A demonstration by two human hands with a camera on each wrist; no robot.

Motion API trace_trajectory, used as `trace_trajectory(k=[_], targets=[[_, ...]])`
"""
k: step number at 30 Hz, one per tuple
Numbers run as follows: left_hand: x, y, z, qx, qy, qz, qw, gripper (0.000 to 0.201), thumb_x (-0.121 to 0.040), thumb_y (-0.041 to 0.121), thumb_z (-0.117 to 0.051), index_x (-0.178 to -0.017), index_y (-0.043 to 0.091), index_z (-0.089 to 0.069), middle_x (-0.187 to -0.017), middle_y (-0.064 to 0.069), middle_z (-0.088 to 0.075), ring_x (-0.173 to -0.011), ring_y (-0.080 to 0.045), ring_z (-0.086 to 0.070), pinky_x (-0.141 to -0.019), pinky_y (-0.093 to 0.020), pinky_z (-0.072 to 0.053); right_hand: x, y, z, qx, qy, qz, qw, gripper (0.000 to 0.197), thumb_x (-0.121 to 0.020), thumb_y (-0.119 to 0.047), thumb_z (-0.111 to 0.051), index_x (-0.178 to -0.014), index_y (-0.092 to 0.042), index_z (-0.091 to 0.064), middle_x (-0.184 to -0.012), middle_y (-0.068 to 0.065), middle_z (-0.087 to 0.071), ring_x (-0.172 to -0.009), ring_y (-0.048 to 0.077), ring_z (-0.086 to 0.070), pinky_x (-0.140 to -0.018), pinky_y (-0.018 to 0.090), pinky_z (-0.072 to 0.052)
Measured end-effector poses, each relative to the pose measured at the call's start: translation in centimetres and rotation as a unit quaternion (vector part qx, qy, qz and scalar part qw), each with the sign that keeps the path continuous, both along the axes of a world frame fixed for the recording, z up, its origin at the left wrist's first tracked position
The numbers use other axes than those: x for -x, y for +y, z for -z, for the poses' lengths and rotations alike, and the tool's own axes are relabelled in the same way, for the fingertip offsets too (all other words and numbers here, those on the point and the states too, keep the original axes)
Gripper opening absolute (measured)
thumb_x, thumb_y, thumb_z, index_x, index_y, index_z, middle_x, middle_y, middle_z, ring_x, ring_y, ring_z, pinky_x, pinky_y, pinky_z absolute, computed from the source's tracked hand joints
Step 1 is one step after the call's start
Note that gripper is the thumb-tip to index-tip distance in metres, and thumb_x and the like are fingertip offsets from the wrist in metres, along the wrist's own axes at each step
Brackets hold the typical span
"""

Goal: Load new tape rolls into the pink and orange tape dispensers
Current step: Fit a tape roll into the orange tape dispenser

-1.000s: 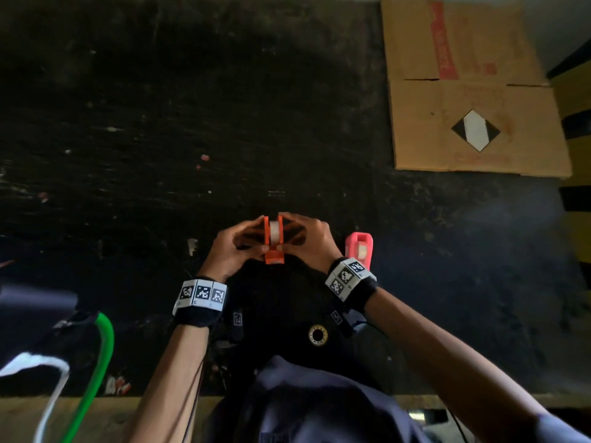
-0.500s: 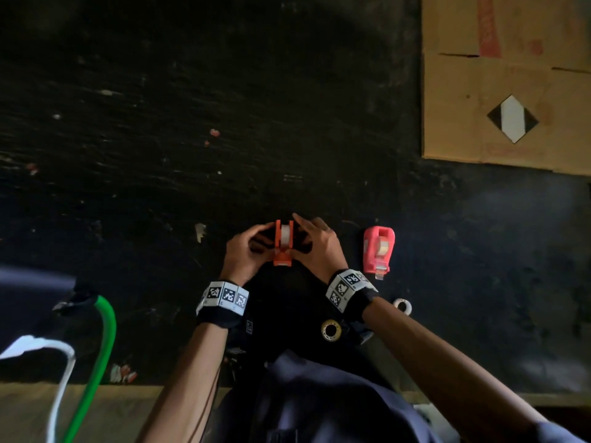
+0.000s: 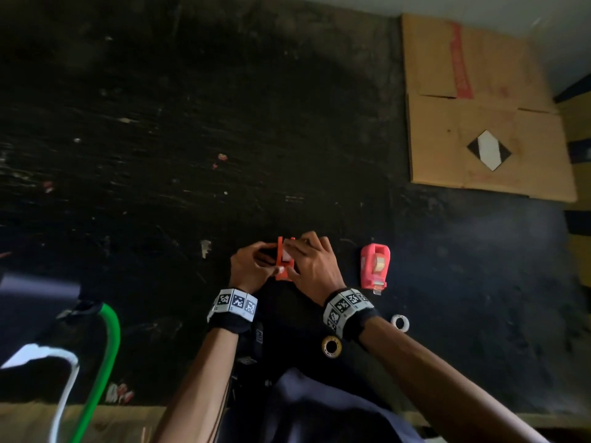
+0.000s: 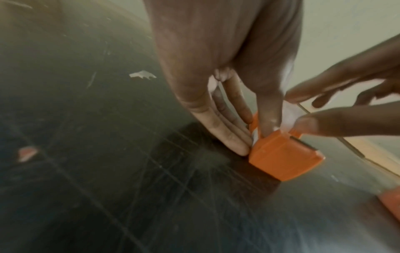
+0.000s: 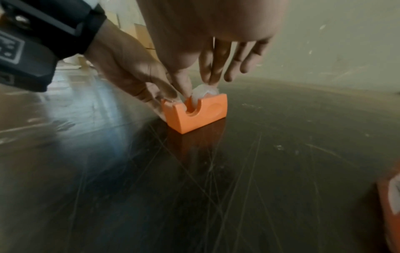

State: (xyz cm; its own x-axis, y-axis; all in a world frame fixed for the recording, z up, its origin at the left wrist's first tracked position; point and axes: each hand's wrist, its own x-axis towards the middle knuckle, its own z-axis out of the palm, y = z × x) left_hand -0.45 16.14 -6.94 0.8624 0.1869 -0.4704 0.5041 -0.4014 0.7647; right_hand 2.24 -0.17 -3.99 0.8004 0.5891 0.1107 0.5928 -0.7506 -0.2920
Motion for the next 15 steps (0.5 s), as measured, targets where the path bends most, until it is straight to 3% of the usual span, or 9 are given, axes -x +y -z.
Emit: trace_trajectory(k=[2, 4, 7, 9, 10, 13, 15], targets=[[0.0, 0.0, -0.1, 0.007, 0.001, -0.01, 1.0, 0.051, -0.061, 0.005, -0.088, -0.107, 0.021, -0.074, -0.081, 0.006, -0.075, -0.064, 0.012, -0.064, -0.078, -0.012, -0.055, -0.5, 0.2, -0.3, 0.023, 0.03, 0.009, 0.999, 0.036, -0.075, -0.031, -0.071, -0.107, -0.014, -0.075, -0.112, -0.003, -0.074, -0.105, 0.026, -0.058, -0.084, 0.039, -0.046], [0.1, 0.0, -0.2, 0.006, -0.003, -0.012, 1.0, 0.05, -0.06, 0.002, -0.088, -0.106, 0.018, -0.075, -0.083, 0.002, -0.076, -0.063, 0.011, -0.064, -0.071, -0.004, -0.051, -1.0, 0.5, -0.6, 0.048, 0.062, 0.014, 0.997, 0.037, -0.078, -0.033, -0.07, -0.109, -0.014, -0.075, -0.112, -0.001, -0.074, -0.108, 0.027, -0.057, -0.087, 0.04, -0.046], [0.2, -0.4, -0.6, -0.002, -0.004, -0.018, 1.0, 0.048, -0.062, 0.002, -0.088, -0.106, 0.015, -0.075, -0.089, -0.004, -0.078, -0.073, -0.004, -0.068, -0.072, -0.004, -0.051, -1.6, 0.7, -1.1, 0.061, 0.07, 0.021, 0.995, 0.032, -0.085, -0.038, -0.066, -0.105, -0.016, -0.077, -0.109, 0.0, -0.071, -0.108, 0.026, -0.056, -0.086, 0.041, -0.049], [0.3, -0.7, -0.9, -0.014, 0.002, -0.03, 0.999, 0.046, -0.062, 0.004, -0.088, -0.105, 0.016, -0.076, -0.091, -0.004, -0.078, -0.076, -0.006, -0.068, -0.069, -0.003, -0.048, -1.9, 0.8, -1.4, 0.079, 0.075, 0.014, 0.994, 0.03, -0.089, -0.04, -0.065, -0.109, -0.02, -0.076, -0.113, 0.0, -0.065, -0.112, 0.023, -0.051, -0.091, 0.038, -0.045], [0.3, -0.8, -1.0, -0.022, 0.007, -0.032, 0.999, 0.045, -0.062, 0.005, -0.088, -0.104, 0.017, -0.077, -0.093, -0.003, -0.078, -0.077, -0.006, -0.069, -0.071, -0.004, -0.048, -2.0, 0.8, -1.5, 0.084, 0.083, 0.011, 0.993, 0.031, -0.092, -0.041, -0.062, -0.111, -0.021, -0.075, -0.115, -0.001, -0.063, -0.113, 0.022, -0.05, -0.093, 0.035, -0.043], [0.1, -1.2, -1.4, -0.039, 0.027, -0.026, 0.999, 0.043, -0.064, 0.011, -0.088, -0.105, 0.018, -0.077, -0.099, -0.003, -0.078, -0.09, -0.015, -0.073, -0.088, -0.025, -0.055, -2.3, 0.8, -2.0, 0.09, 0.105, 0.019, 0.99, 0.036, -0.096, -0.046, -0.053, -0.11, -0.022, -0.075, -0.116, -0.002, -0.064, -0.113, 0.019, -0.051, -0.093, 0.032, -0.036], [-0.2, -1.5, -1.9, -0.053, 0.038, -0.033, 0.997, 0.04, -0.066, 0.015, -0.088, -0.105, 0.018, -0.077, -0.102, -0.004, -0.077, -0.097, -0.018, -0.073, -0.092, -0.03, -0.056, -2.5, 0.9, -2.2, 0.093, 0.118, 0.027, 0.988, 0.035, -0.096, -0.045, -0.053, -0.107, -0.021, -0.076, -0.116, -0.003, -0.066, -0.113, 0.019, -0.052, -0.095, 0.032, -0.036]])
